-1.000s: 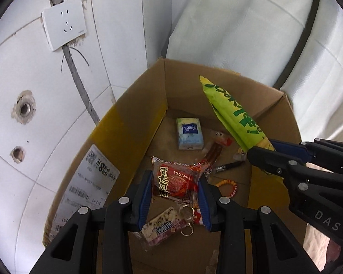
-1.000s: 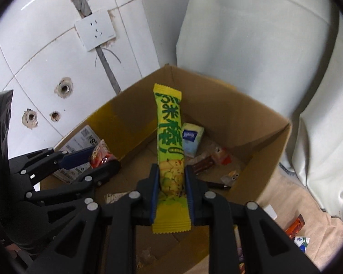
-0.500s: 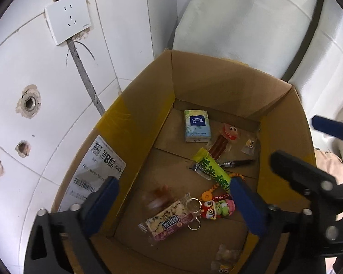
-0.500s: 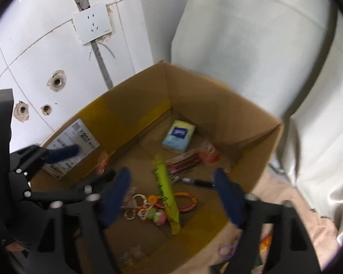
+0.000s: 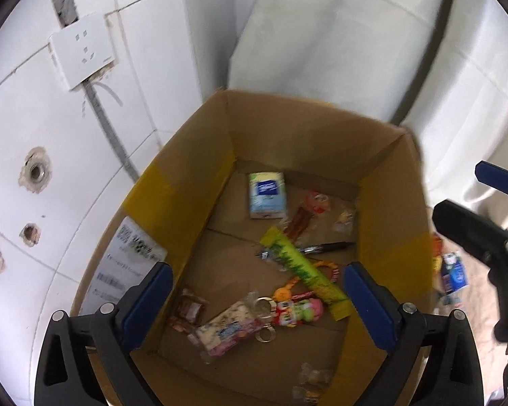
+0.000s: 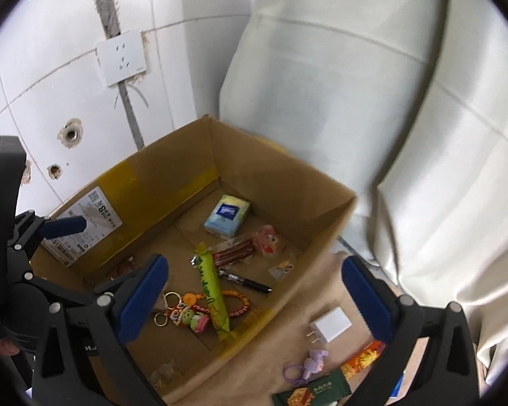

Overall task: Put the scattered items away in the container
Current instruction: 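Move both open grippers back from the box to the pile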

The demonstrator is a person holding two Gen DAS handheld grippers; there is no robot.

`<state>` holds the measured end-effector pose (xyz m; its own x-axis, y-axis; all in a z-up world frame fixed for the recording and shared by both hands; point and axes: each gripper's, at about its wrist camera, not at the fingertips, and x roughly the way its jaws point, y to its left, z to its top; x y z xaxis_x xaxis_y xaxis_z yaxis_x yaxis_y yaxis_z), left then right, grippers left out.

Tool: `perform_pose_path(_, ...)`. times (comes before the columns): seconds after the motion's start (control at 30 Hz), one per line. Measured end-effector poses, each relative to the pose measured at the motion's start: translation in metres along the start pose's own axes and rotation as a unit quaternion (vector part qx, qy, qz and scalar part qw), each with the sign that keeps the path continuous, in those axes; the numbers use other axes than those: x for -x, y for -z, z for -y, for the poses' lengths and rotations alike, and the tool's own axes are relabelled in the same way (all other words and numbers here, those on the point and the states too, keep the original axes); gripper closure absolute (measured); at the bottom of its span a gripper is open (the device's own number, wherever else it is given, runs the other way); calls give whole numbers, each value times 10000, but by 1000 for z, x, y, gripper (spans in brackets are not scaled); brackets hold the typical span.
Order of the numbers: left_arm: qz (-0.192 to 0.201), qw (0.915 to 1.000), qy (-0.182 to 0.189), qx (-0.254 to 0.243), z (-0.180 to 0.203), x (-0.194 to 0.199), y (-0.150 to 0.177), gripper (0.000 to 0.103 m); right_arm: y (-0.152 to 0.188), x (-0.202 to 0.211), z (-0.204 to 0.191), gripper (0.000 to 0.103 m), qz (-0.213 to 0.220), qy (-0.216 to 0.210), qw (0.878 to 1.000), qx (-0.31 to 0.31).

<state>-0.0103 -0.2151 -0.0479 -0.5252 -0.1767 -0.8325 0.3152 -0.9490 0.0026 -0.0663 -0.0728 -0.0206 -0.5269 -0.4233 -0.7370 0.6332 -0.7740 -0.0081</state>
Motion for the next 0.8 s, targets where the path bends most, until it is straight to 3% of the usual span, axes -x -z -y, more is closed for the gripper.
perform_pose_path(0.23,198,9988,417,-147,41,27,-16,2,10,46,53,0,330,9,9978,-578)
perform_pose_path(0.5,635,9924,807,-675,121,53,-25,2,54,109,136,0,603,780,9869,-1281)
perform_pose_path(0.8,550,9831,1264,-1206,207,37,3,2,114,145,193,0,451,1149,9722,-1992)
